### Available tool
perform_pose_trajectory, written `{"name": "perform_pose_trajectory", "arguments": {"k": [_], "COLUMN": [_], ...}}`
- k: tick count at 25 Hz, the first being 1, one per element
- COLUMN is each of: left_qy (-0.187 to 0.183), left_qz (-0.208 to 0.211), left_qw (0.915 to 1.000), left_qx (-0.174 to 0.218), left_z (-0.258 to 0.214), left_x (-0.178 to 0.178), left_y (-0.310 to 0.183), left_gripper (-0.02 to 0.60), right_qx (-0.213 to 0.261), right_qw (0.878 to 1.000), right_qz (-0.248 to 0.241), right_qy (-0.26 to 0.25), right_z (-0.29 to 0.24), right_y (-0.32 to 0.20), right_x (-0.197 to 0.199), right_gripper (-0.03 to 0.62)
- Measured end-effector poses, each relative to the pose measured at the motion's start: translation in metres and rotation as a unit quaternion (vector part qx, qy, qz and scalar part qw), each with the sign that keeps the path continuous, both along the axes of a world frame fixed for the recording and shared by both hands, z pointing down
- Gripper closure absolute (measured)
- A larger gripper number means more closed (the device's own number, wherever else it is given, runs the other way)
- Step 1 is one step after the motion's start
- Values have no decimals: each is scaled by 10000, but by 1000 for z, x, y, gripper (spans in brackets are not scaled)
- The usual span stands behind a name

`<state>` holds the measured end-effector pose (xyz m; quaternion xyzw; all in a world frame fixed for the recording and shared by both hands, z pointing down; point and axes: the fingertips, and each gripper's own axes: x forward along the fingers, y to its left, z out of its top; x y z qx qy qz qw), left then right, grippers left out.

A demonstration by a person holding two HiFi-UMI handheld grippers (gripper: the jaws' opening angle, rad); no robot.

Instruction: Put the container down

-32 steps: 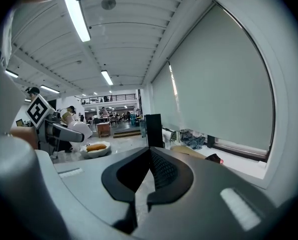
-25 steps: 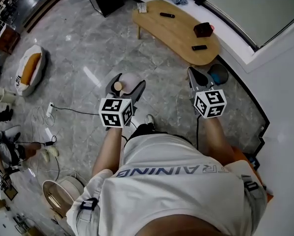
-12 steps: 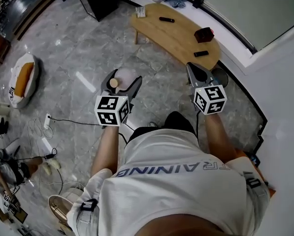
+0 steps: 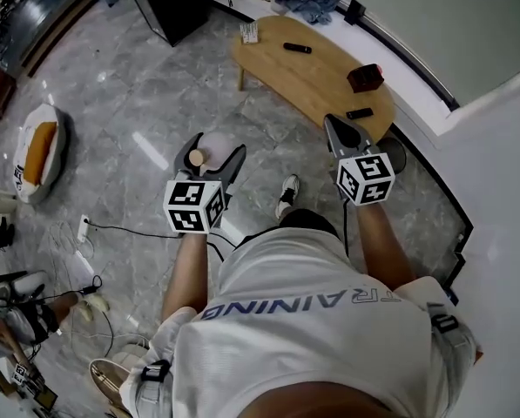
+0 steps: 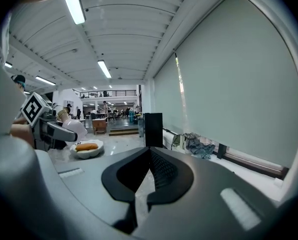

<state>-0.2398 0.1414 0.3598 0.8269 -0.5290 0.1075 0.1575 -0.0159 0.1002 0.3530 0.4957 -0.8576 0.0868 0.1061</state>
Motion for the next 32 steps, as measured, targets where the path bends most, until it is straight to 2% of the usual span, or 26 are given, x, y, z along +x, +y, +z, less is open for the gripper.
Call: {"name": "perform_pose_trajectory", "arguments": {"k": [16, 24, 29, 32], "left_qy": [-114, -181, -121, -93], "left_qz": [382, 557, 979, 1496], "left_qw": [9992, 9982, 9949, 9885], "left_qx": [43, -132, -230, -195], "left_z": [-6, 8, 15, 17], "left_x": [75, 87, 90, 101], "left_y": [-211, -284, -344, -389], "left_gripper": [186, 186, 186, 186], "right_qx": [-126, -235, -311, -307], "right_qw": [9993, 9976, 9934, 9860], "right_qz": [329, 631, 1099, 1636], "right_qy": [-89, -178, -129, -71], "right_z": [14, 28, 32, 30], "right_y": [-208, -267, -301, -321], "right_x": [73, 93, 104, 116], "right_gripper": [579, 579, 579, 579]}}
